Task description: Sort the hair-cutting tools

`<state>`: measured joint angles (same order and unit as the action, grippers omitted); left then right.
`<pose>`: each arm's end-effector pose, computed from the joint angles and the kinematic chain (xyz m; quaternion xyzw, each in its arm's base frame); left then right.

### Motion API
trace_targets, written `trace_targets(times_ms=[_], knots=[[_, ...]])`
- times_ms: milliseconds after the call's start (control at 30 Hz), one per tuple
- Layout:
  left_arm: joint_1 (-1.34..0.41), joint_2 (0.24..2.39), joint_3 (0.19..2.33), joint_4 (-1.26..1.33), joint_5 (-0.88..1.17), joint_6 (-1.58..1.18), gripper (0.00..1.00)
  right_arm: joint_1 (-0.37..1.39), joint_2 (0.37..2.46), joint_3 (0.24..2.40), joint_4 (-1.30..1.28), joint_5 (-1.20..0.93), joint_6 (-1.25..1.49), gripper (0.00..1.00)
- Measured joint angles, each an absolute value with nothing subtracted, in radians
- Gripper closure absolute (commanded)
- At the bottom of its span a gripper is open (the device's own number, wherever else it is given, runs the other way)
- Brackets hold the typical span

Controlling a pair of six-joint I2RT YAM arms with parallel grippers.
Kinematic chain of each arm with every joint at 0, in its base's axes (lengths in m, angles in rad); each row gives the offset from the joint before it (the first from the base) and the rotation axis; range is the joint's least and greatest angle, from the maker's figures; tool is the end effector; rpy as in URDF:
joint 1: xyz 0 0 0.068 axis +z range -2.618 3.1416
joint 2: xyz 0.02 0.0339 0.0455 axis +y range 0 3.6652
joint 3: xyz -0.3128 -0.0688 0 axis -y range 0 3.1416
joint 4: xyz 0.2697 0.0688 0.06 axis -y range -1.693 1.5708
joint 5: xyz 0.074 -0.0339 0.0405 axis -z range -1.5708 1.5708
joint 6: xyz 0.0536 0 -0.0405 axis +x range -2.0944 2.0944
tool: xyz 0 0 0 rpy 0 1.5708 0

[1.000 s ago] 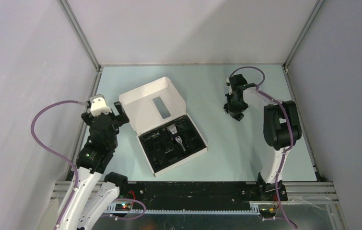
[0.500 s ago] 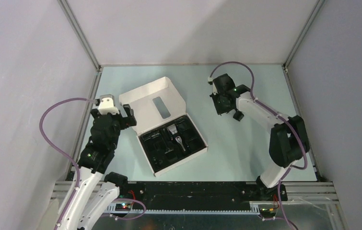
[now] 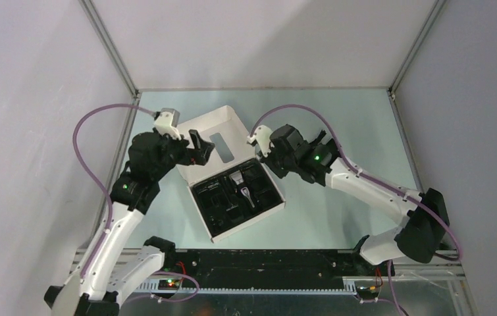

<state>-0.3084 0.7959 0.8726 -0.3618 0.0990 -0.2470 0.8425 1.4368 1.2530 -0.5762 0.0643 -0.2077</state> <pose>0.1772 -0.0620 0.3817 0.0542 0.7981 -0.2022 0.5649 0.2334 0.2565 0.3454 -0.4495 0.8011 0.0950 0.3837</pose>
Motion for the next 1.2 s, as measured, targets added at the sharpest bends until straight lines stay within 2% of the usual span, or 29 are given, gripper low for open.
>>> trace_targets(times_ms=[333,467,733,1000,1200], knots=[[-0.338,0.988,0.99,-0.383,0.469,-0.368,0.14,1.021,1.389,1.217,-0.467,0.177,-0.357,1.0],[-0.383,1.044,0.991,-0.411,0.559,-0.385,0.24,1.069,1.382,1.213,-0.446,0.218,-0.395,1.0],[-0.419,1.082,0.991,-0.428,0.652,-0.416,0.46,1.116,1.353,1.211,-0.427,0.257,-0.429,1.0],[-0.429,1.093,0.991,-0.402,0.692,-0.446,0.52,1.132,1.348,1.211,-0.421,0.274,-0.442,1.0],[-0.431,1.093,0.991,-0.374,0.708,-0.471,0.62,1.14,1.348,1.21,-0.421,0.277,-0.442,1.0]])
